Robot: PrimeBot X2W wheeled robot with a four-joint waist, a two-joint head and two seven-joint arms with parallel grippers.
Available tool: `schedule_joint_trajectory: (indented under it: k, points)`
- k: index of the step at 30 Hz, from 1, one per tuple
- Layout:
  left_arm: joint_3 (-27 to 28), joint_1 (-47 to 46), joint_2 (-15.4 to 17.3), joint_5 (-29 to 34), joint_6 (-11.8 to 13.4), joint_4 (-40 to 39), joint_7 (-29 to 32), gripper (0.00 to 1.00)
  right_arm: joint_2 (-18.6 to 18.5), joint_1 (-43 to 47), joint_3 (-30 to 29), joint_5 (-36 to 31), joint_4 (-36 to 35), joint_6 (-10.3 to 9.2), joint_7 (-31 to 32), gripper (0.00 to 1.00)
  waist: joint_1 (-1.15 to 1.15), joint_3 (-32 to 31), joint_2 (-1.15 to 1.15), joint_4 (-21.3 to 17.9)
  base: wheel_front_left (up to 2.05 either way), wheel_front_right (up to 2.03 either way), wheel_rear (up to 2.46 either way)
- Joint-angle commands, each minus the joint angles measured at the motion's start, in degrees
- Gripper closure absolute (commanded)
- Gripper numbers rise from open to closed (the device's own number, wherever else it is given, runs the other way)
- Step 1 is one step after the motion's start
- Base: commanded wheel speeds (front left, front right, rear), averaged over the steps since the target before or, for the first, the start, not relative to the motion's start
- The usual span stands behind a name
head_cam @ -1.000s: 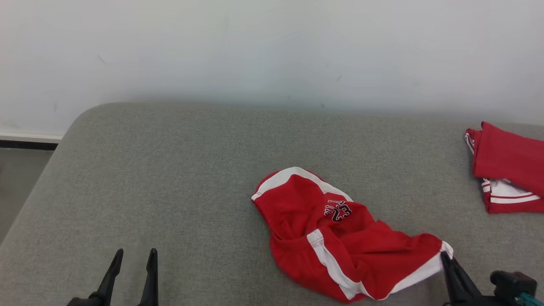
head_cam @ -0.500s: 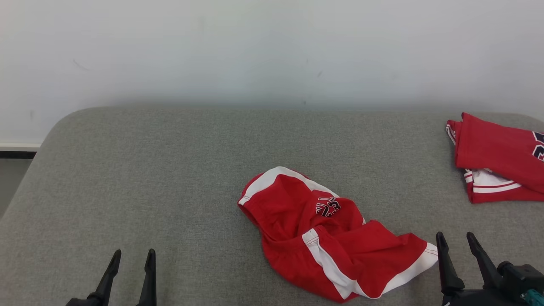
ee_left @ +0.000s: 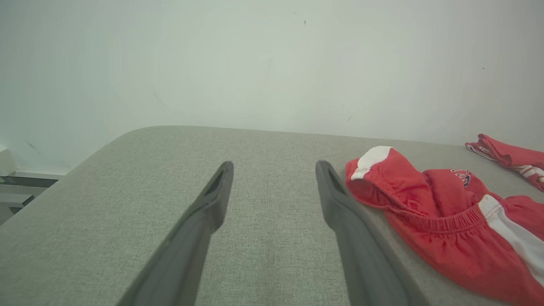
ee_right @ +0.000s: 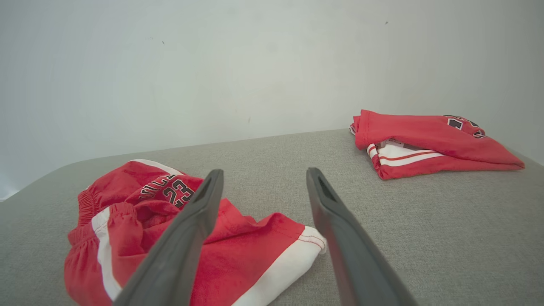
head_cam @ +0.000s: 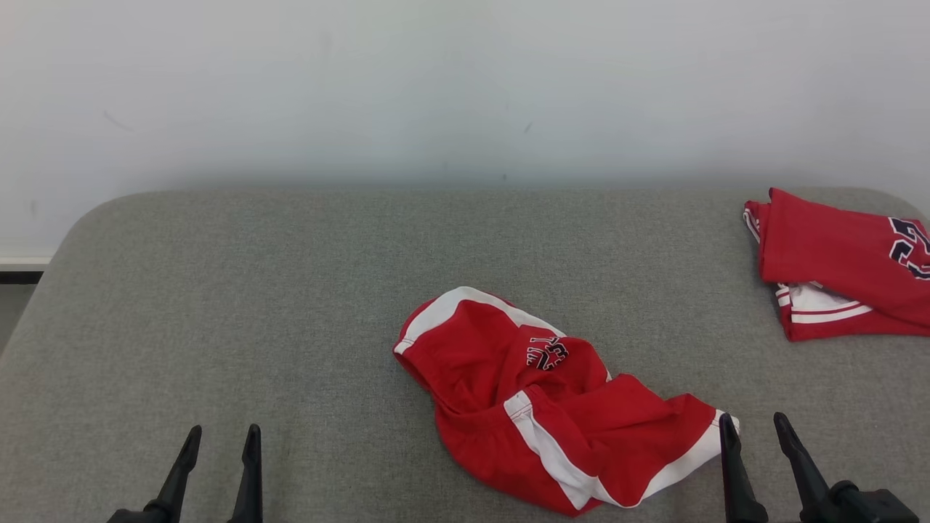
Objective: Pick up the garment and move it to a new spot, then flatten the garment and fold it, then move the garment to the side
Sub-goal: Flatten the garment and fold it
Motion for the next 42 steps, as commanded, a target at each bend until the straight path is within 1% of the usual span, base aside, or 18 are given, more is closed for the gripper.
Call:
schedule_joint_trajectory:
  k: [1,7,13,14,17,23,27,28,35,36,37,38,42]
  points:
    - [0.17,0.45,0.18,0.43,0.06,-0.11,-0.17,0.0,0.21,0.51,0.13,-0.4,-0.38,-0.16,-0.22,0.0,0.0,0.01,0.0,-0.13,0.0,0.0,0.0]
    - [0.09,0.2,0.21,0.44,0.06,0.1,-0.17,0.0,0.51,1.0,1.06,-0.48,-0.67,-0.16,-0.22,0.0,0.0,-0.09,0.0,-0.13,0.0,0.0,0.0]
    - [-0.39,-0.42,0.1,0.47,0.06,0.28,-0.17,0.0,-1.77,-1.92,5.37,-0.75,0.69,-0.16,0.27,0.0,0.0,0.04,0.0,0.87,0.0,0.0,0.0]
    - [-0.77,-0.72,0.0,0.46,0.06,0.42,-0.17,0.0,-2.63,-3.55,7.39,-0.34,1.49,-0.16,1.04,0.0,0.0,0.04,0.0,1.59,0.0,0.0,0.0]
    - [-1.29,-0.84,-0.18,0.36,0.06,0.62,-0.17,0.0,-3.77,-6.6,10.71,0.35,3.12,-0.16,2.87,0.0,0.0,0.01,0.0,2.9,0.0,0.0,0.0]
    - [-2.72,-2.0,-0.82,0.24,0.07,1.01,-0.17,0.0,-5.39,-12.09,17.14,2.61,7.93,-0.16,6.26,0.0,0.0,0.33,0.0,6.5,0.0,0.0,0.0]
    - [-3.62,-2.93,-1.08,-0.2,0.07,1.5,-0.17,0.0,-6.26,-14.73,19.84,4.05,11.83,-0.16,7.86,0.0,0.0,0.81,0.0,9.07,0.0,0.0,0.0]
    - [-3.62,-2.93,-1.08,-0.2,0.07,1.5,-0.17,0.0,-6.26,-14.73,19.84,4.05,11.83,-0.16,7.86,0.0,0.0,0.81,0.0,9.07,0.0,0.0,0.0]
    - [-4.49,-3.53,-1.09,-0.82,0.07,2.17,-0.17,0.0,-6.48,-19.26,23.64,6.28,19.6,-0.16,11.24,0.0,0.0,1.54,0.0,11.9,0.0,0.0,0.0]
    - [-4.57,-3.66,-1.12,-0.85,0.07,2.25,-0.16,0.0,-6.71,-19.69,24.64,6.69,20.62,-0.16,12.03,0.2,0.0,1.63,0.0,12.19,0.0,0.0,0.0]
    - [-4.58,-3.77,-1.13,-0.85,0.07,2.3,-0.17,0.0,-6.78,-20.39,25.26,7.17,21.16,-0.16,12.01,0.86,0.0,1.67,0.0,12.36,0.0,0.0,0.0]
    - [-4.62,-3.83,-1.14,-0.87,0.07,2.34,-0.17,0.0,-6.91,-21.21,25.75,7.53,21.7,-0.16,11.87,1.0,0.0,1.7,0.0,12.52,0.0,0.0,0.0]
    - [-4.45,-3.81,-1.17,-0.89,0.07,2.5,-0.17,0.0,-6.92,-23.75,27.36,8.68,23.68,-0.16,10.69,1.0,0.0,1.7,0.0,12.79,0.0,0.0,0.0]
